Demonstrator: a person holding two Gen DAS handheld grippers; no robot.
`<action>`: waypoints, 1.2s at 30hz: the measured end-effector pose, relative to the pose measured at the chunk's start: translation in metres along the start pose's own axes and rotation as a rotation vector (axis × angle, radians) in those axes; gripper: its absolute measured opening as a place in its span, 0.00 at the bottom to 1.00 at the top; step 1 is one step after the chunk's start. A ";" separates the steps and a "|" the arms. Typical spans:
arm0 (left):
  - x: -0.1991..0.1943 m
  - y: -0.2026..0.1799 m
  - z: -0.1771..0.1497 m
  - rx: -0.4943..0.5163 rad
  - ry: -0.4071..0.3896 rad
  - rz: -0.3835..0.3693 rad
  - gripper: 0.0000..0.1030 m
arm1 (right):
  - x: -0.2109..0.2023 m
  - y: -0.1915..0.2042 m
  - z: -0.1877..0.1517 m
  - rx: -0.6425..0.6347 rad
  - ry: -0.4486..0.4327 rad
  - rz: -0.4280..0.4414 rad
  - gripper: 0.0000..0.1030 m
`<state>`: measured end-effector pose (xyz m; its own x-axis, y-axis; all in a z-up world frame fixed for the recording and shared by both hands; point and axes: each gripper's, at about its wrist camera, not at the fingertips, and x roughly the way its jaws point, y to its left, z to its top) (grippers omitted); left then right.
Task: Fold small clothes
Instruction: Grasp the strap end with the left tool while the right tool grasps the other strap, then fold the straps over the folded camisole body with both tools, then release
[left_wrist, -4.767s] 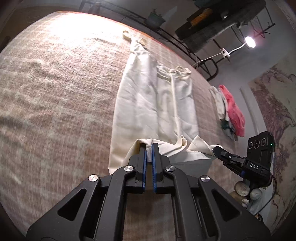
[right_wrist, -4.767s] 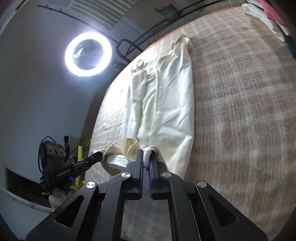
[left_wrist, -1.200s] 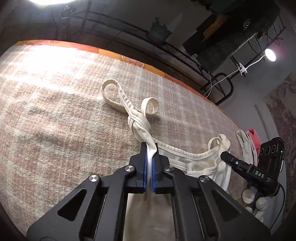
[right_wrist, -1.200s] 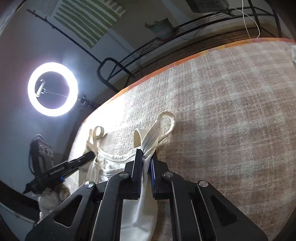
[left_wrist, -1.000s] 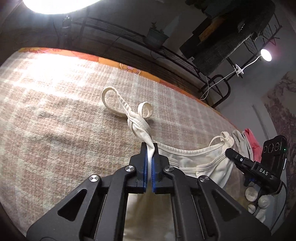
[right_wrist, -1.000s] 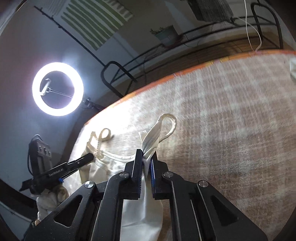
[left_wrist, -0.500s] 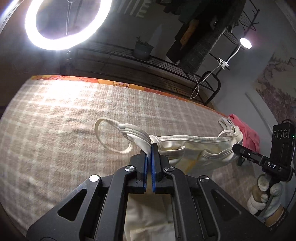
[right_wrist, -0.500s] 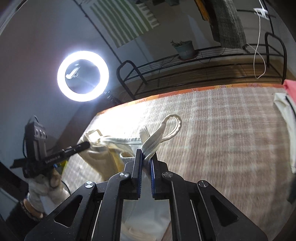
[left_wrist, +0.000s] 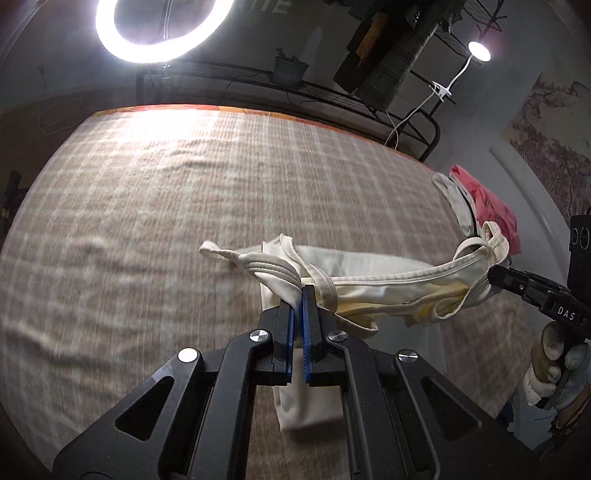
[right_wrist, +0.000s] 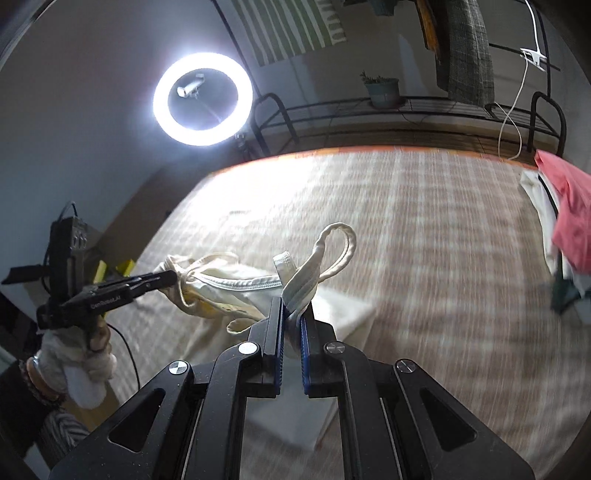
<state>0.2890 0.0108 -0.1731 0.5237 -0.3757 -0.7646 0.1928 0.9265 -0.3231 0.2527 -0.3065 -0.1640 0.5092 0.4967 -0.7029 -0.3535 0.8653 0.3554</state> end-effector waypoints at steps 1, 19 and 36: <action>-0.002 -0.002 -0.006 0.006 0.002 0.003 0.01 | 0.000 0.002 -0.007 -0.005 0.005 -0.014 0.06; -0.040 -0.005 -0.067 0.078 0.155 0.027 0.01 | -0.031 -0.004 -0.066 -0.001 0.153 -0.077 0.11; 0.045 -0.053 -0.005 0.150 0.188 0.100 0.01 | 0.052 0.036 -0.048 -0.071 0.193 -0.048 0.11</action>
<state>0.2981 -0.0555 -0.1927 0.3856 -0.2667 -0.8832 0.2766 0.9467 -0.1651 0.2292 -0.2529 -0.2172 0.3689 0.4273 -0.8254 -0.3902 0.8772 0.2797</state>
